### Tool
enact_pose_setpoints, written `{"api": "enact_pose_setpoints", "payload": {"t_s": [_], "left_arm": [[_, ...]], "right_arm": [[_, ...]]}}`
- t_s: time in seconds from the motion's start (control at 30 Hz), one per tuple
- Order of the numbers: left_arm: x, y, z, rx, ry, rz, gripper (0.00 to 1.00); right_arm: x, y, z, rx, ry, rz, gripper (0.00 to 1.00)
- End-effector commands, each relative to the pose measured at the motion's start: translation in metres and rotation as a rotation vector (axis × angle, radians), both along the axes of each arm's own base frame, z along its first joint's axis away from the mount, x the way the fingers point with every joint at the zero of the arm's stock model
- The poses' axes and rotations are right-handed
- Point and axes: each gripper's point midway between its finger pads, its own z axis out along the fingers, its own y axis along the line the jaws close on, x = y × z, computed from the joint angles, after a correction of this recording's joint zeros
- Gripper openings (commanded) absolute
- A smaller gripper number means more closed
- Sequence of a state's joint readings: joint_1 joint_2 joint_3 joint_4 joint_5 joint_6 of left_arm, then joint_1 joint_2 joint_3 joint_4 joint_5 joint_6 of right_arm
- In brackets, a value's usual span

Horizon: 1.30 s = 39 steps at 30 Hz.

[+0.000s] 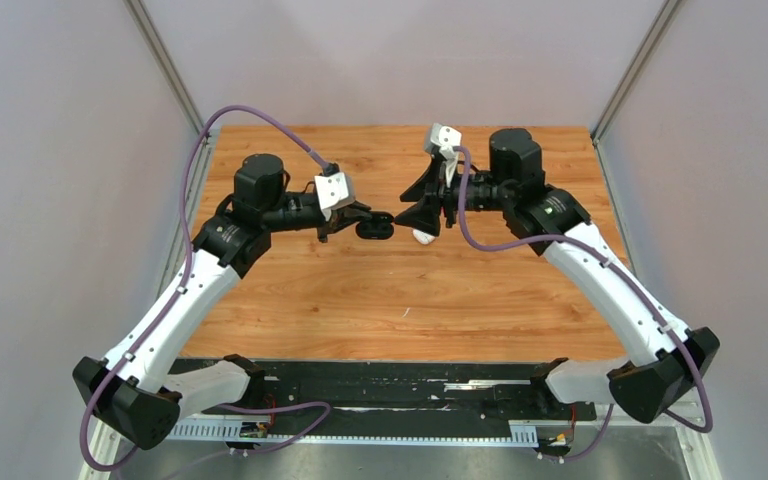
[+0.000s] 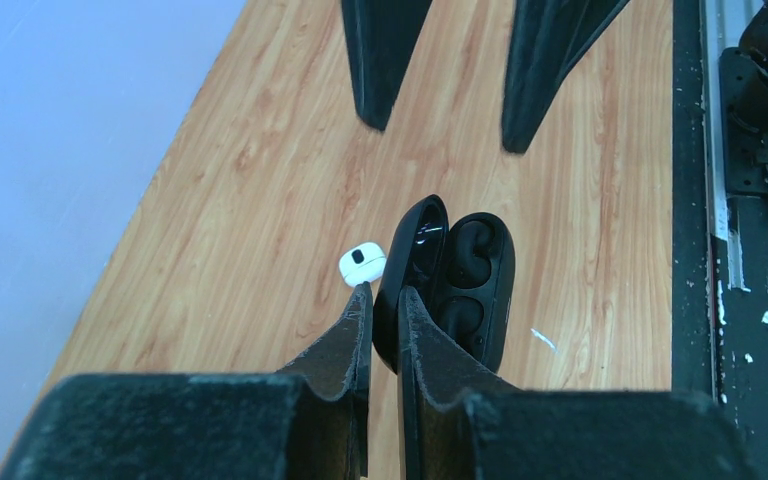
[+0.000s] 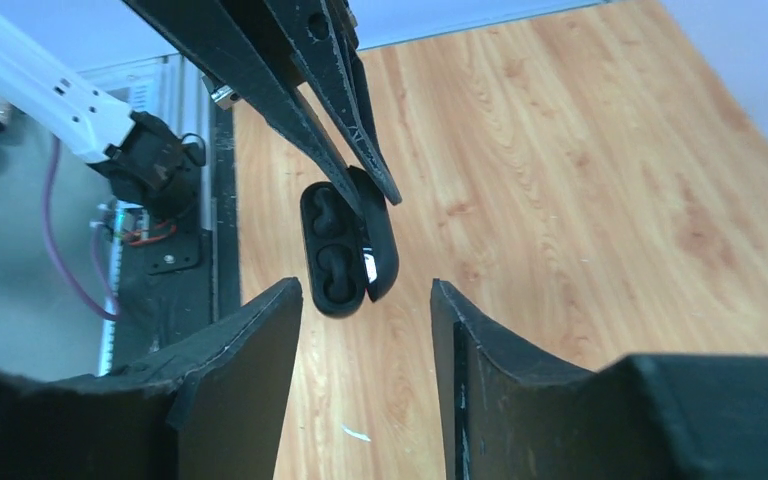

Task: Insert the wireless bluetooth earbuds into the charging case
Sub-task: Place the earbud in the charging case, then close the charging case.

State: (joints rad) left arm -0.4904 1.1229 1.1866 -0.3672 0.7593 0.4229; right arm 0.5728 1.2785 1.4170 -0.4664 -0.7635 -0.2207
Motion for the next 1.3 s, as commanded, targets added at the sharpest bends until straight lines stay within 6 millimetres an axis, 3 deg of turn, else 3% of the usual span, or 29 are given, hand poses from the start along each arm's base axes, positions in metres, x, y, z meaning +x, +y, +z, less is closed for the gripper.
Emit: {"api": "enact_pose_setpoints", "payload": {"t_s": [0.0, 0.27, 0.57, 0.67, 0.97, 1.27], "left_arm": [[-0.013, -0.002, 0.035, -0.044, -0.122, -0.065, 0.0], [-0.018, 0.0, 0.037, -0.02, -0.171, -0.098, 0.0], [-0.02, -0.001, 0.03, 0.006, -0.199, -0.128, 0.0], [-0.018, -0.002, 0.028, 0.009, -0.188, -0.12, 0.0], [0.007, -0.001, 0.031, -0.022, -0.093, 0.023, 0.0], [0.014, -0.006, 0.041, -0.122, -0.005, 0.086, 0.0]], "right_arm": [[-0.005, 0.019, 0.01, 0.073, 0.111, 0.092, 0.5], [-0.001, 0.032, -0.003, 0.077, 0.256, 0.144, 0.53], [0.006, 0.03, -0.008, 0.107, 0.391, 0.163, 0.5], [0.004, 0.029, -0.009, 0.108, 0.409, 0.192, 0.54], [0.002, 0.019, -0.02, 0.102, 0.395, 0.211, 0.81], [0.002, 0.018, -0.026, 0.111, 0.434, 0.216, 0.67]]}}
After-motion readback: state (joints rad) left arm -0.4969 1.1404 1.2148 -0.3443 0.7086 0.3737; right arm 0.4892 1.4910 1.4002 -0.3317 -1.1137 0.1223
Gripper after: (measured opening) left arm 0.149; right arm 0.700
